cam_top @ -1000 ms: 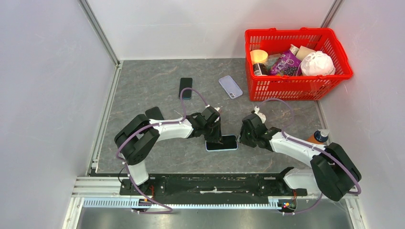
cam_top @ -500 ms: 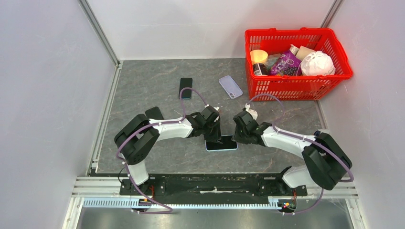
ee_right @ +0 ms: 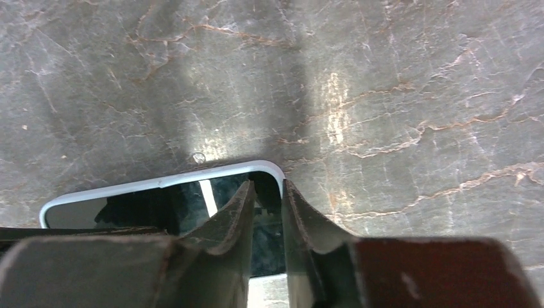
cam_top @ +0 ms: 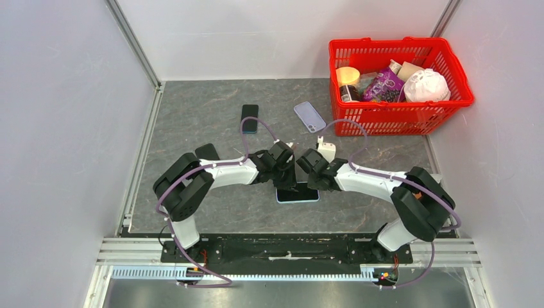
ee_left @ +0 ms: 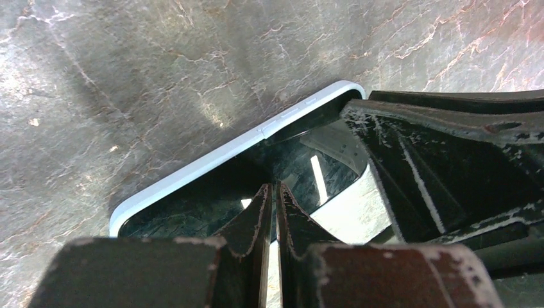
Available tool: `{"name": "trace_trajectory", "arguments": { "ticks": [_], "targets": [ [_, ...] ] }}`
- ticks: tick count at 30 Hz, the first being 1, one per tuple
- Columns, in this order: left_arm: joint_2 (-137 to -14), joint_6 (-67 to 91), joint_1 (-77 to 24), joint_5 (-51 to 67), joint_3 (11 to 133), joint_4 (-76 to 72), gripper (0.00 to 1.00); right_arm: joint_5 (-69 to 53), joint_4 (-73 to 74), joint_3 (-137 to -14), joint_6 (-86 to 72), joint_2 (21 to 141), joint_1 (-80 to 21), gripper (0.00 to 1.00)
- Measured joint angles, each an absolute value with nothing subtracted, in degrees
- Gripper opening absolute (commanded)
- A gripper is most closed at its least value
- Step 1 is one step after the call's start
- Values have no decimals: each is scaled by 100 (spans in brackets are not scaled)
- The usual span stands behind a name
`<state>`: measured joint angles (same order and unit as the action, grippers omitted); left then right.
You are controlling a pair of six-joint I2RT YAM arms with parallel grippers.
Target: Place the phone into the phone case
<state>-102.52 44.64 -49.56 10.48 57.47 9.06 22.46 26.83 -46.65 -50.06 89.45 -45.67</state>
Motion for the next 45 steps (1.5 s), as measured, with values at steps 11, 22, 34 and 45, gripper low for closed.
{"name": "trace_trajectory", "arguments": {
  "ticks": [11,22,34,45],
  "targets": [
    [-10193,4401,-4814,991,5745,1022,13,1763,1999,-3946,-5481,8224,-4598,53],
    [-10132,4394,-4797,952,5658,978,13,1542,1728,-3485,-5754,7850,-4506,40],
    [-10127,4394,-4797,941,5651,974,13,2383,1887,-3750,-6169,8305,-5087,17],
    [-10099,4394,-4779,930,5618,969,13,2692,1879,-3765,-6274,8324,-5323,52]
  ]
}}
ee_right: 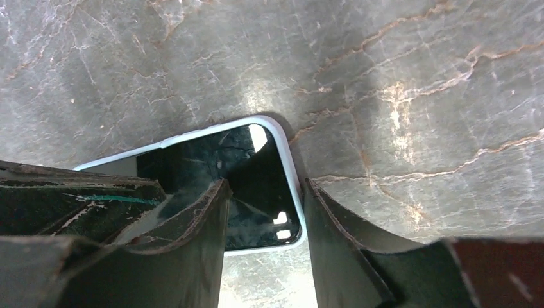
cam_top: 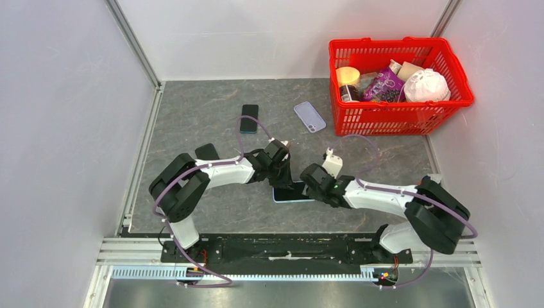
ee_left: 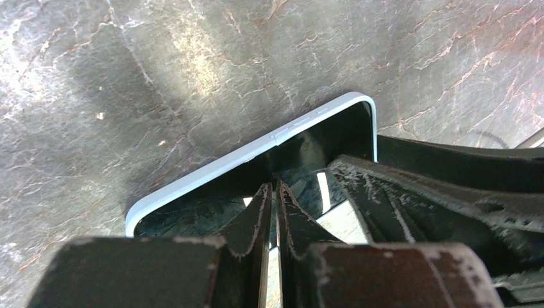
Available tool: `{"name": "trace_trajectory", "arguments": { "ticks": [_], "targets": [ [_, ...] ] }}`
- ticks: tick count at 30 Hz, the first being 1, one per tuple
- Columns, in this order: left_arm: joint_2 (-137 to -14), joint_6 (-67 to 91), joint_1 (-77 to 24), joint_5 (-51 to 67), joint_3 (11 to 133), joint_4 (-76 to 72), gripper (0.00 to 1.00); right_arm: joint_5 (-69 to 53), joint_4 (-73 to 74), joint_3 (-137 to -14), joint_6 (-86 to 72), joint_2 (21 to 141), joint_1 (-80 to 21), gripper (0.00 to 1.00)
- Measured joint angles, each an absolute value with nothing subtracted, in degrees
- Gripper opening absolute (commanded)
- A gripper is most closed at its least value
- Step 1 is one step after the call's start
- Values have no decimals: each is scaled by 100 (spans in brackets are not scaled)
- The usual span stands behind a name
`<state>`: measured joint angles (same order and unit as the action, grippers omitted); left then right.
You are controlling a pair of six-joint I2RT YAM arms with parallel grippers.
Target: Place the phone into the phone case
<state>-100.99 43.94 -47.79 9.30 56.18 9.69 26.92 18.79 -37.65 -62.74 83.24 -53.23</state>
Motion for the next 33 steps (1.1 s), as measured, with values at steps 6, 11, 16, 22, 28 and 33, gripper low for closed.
{"name": "trace_trajectory", "arguments": {
  "ticks": [6,11,16,22,28,33],
  "targets": [
    [-10044,4394,-4759,930,5559,976,13,1546,1234,-2882,-6434,7417,-4803,47],
    [-10033,4392,-4759,928,5546,980,13,1114,982,-2561,-6665,7172,-4578,39],
    [-10012,4386,-4722,906,5542,1017,13,775,716,-2534,-6814,7336,-4547,25],
    [-10012,4381,-4722,902,5542,1017,13,775,1026,-2862,-6689,7599,-4609,3],
    [-10012,4379,-4722,904,5542,1020,13,1581,2021,-3671,-6377,8051,-5118,0],
    [-10012,4381,-4722,904,5544,1020,13,1841,2204,-3763,-6235,8012,-5301,37]
  ]
}}
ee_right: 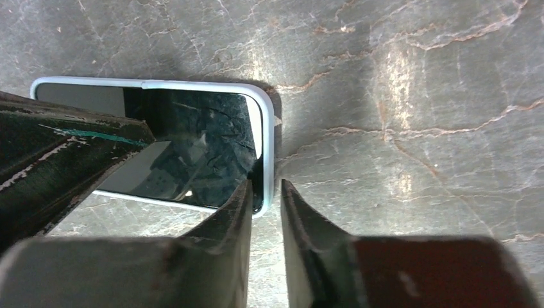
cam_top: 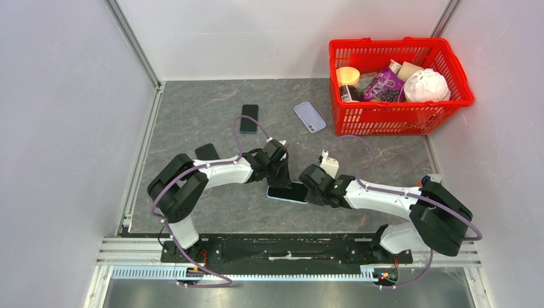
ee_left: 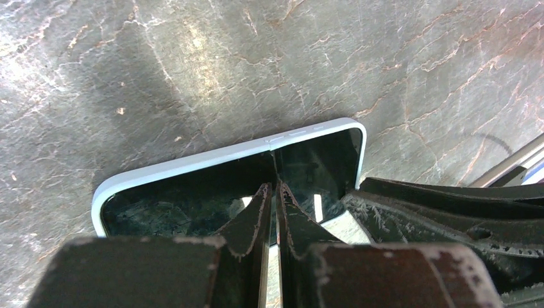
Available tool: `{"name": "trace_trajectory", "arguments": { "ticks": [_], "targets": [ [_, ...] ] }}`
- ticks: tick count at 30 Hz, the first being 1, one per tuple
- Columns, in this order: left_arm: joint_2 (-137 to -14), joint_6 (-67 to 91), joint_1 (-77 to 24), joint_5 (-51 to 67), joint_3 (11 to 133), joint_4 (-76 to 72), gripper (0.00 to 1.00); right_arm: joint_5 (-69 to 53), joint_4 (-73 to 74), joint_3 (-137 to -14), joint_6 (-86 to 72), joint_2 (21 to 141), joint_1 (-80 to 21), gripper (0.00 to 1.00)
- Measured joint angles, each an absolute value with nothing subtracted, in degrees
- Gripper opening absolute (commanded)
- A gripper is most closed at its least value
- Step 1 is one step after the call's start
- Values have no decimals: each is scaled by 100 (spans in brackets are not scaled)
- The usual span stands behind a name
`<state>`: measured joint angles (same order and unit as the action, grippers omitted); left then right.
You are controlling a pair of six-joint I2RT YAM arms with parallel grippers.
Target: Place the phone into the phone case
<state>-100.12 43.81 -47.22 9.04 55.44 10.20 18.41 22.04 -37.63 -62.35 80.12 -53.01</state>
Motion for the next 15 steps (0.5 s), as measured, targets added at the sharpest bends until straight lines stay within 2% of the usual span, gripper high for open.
{"name": "trace_trajectory", "arguments": {
  "ticks": [3,6,15],
  "targets": [
    [-10012,4381,-4722,906,5544,1020,13,1721,2182,-3653,-6226,7863,-5330,47],
    [-10012,4379,-4722,906,5544,1022,13,1415,1981,-3365,-6305,7634,-5332,48],
    [-10014,4381,-4722,906,5548,1024,13,965,1105,-2788,-6759,7461,-5172,29]
  ]
}}
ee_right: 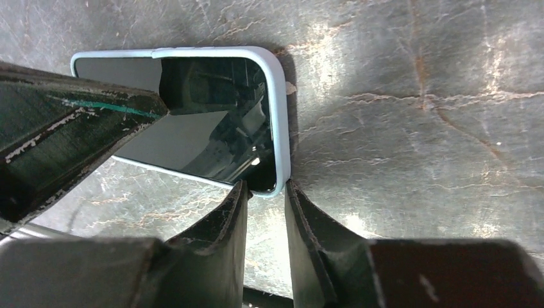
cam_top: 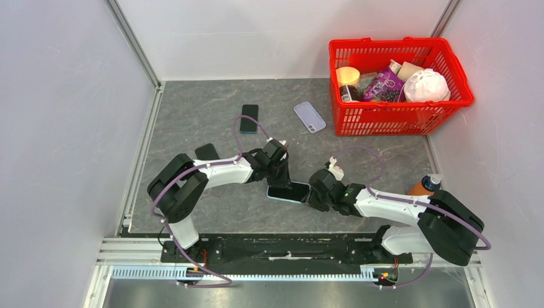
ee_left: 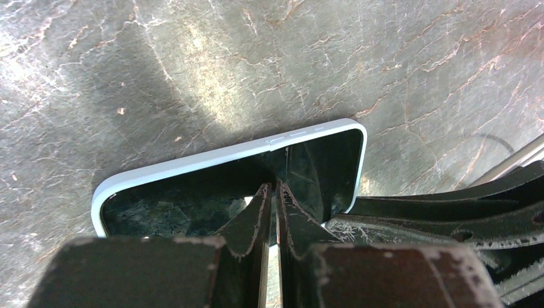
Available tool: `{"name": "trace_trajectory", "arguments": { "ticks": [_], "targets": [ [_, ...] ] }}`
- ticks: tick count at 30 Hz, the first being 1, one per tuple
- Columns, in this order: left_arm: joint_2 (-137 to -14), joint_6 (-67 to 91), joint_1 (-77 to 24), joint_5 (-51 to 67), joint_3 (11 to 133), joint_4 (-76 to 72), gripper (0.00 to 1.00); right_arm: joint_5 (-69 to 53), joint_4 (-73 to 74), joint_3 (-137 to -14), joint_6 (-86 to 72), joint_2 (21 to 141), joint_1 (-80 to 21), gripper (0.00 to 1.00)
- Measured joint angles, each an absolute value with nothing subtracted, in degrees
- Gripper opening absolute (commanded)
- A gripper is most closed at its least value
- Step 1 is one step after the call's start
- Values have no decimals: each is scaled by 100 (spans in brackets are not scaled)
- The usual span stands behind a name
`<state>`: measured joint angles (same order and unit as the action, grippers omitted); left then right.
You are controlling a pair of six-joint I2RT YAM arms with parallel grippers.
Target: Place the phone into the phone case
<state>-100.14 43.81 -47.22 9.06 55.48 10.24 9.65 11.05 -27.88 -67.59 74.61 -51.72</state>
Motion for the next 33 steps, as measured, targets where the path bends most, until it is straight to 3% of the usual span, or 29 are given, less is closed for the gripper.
{"name": "trace_trajectory", "arguments": {
  "ticks": [5,10,19,22,25,27,29,33],
  "targets": [
    [-10014,4381,-4722,904,5555,1037,13,744,1035,-2740,-6945,7472,-5009,20],
    [-10014,4379,-4722,904,5555,1039,13,805,1326,-2978,-6921,7640,-5002,4],
    [-10014,4379,-4722,906,5555,1037,13,819,2491,-4034,-6340,8228,-5017,0],
    [-10018,4381,-4722,906,5555,1035,13,836,2615,-4110,-6191,8191,-5026,17],
    [-10022,4381,-4722,908,5555,1024,14,873,2805,-4095,-6042,8016,-5015,46],
    [-10022,4381,-4722,906,5555,1022,14,893,3002,-4010,-5961,7839,-4963,58],
    [-10018,4383,-4722,908,5555,1020,14,919,3223,-3898,-5815,7507,-4792,63],
    [-9955,4388,-4727,836,5555,1096,17,985,3345,-3889,-5492,7030,-4316,61]
  ]
}}
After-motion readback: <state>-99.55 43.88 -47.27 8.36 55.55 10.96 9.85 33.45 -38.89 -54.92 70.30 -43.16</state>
